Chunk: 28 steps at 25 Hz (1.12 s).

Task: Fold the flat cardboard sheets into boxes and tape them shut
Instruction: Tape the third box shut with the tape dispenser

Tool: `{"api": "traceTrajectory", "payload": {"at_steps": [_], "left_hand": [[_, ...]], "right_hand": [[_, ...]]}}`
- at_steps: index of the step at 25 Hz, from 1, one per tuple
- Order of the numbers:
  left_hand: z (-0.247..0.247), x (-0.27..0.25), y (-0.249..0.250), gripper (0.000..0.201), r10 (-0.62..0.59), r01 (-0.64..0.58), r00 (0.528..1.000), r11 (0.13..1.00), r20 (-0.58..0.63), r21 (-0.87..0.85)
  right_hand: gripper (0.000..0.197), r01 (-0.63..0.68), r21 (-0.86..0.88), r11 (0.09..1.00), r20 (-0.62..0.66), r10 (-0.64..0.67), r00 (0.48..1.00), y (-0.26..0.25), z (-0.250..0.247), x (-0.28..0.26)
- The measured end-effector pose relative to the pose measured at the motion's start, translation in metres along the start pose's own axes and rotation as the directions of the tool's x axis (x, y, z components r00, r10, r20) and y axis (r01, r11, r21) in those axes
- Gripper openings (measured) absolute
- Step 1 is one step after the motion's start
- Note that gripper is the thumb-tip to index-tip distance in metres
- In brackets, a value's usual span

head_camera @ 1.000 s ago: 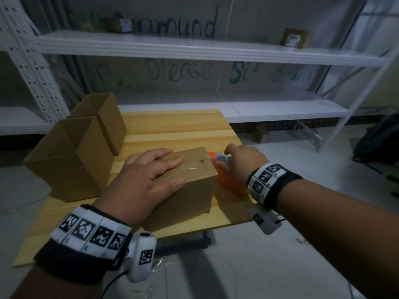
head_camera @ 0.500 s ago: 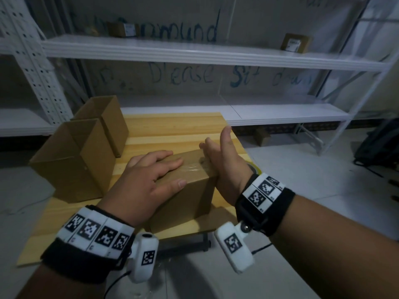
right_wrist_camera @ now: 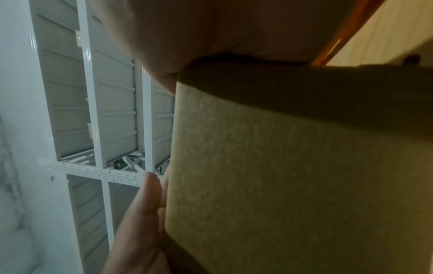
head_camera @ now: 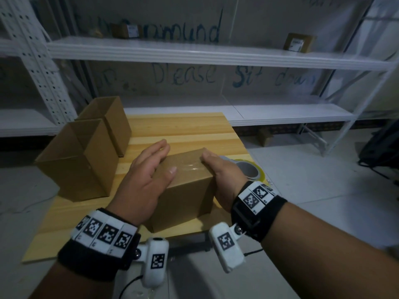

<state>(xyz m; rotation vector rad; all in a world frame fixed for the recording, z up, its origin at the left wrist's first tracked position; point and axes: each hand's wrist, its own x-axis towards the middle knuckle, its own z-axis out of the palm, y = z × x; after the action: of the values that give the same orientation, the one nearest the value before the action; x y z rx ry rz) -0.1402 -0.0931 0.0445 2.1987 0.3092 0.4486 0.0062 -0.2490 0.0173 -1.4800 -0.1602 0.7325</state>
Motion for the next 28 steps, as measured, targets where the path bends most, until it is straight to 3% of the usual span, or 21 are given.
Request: {"api": "traceTrajectory", "payload": {"at_steps": [3,4,7,10,17,20,23,25,28], "left_hand": [[0.006,-0.003,0.003,0.063,-0.116,0.092,0.987,0.976,-0.111,-0.196],[0.008,-0.004,0.004,0.067,-0.173,0.135,0.977,0.956,-0.127,-0.261],[0.014,-0.005,0.007,0.074,-0.342,0.262,0.931,0.868,-0.127,-0.421],[0.017,-0.005,0.008,0.074,-0.435,0.318,0.888,0.816,-0.150,-0.483],[0.023,-0.002,0.003,0.072,-0.554,0.349,0.818,0.693,-0.156,-0.631],[0.022,-0.005,0.005,0.078,-0.520,0.297,0.840,0.681,-0.157,-0.669],[0.023,-0.008,-0.002,0.091,-0.521,0.327,0.844,0.689,-0.128,-0.647],[0.015,-0.008,0.005,0.072,-0.488,0.366,0.870,0.727,-0.062,-0.581],[0.005,-0.006,0.002,0.040,-0.509,0.448,0.861,0.737,0.020,-0.507]], "right_hand": [[0.094,0.032,0.068,0.997,0.038,-0.035,0.999,-0.001,0.002,0.001],[0.084,0.055,0.068,0.996,0.040,-0.058,0.998,-0.001,0.001,0.000],[0.030,0.108,0.067,0.992,0.042,-0.111,0.993,-0.003,-0.001,-0.007],[0.021,0.132,0.037,0.991,-0.003,-0.132,0.991,-0.005,0.001,-0.009],[0.025,0.144,0.072,0.987,-0.020,-0.143,0.990,0.000,0.000,-0.008],[0.035,0.185,0.047,0.982,0.003,-0.185,0.983,0.003,0.000,-0.010],[0.040,0.180,0.060,0.982,0.008,-0.181,0.983,0.005,-0.005,-0.017],[0.045,0.140,0.082,0.987,0.004,-0.141,0.990,0.003,-0.008,-0.025],[0.055,0.188,-0.023,0.982,-0.012,-0.188,0.982,0.001,-0.005,-0.028]]}}
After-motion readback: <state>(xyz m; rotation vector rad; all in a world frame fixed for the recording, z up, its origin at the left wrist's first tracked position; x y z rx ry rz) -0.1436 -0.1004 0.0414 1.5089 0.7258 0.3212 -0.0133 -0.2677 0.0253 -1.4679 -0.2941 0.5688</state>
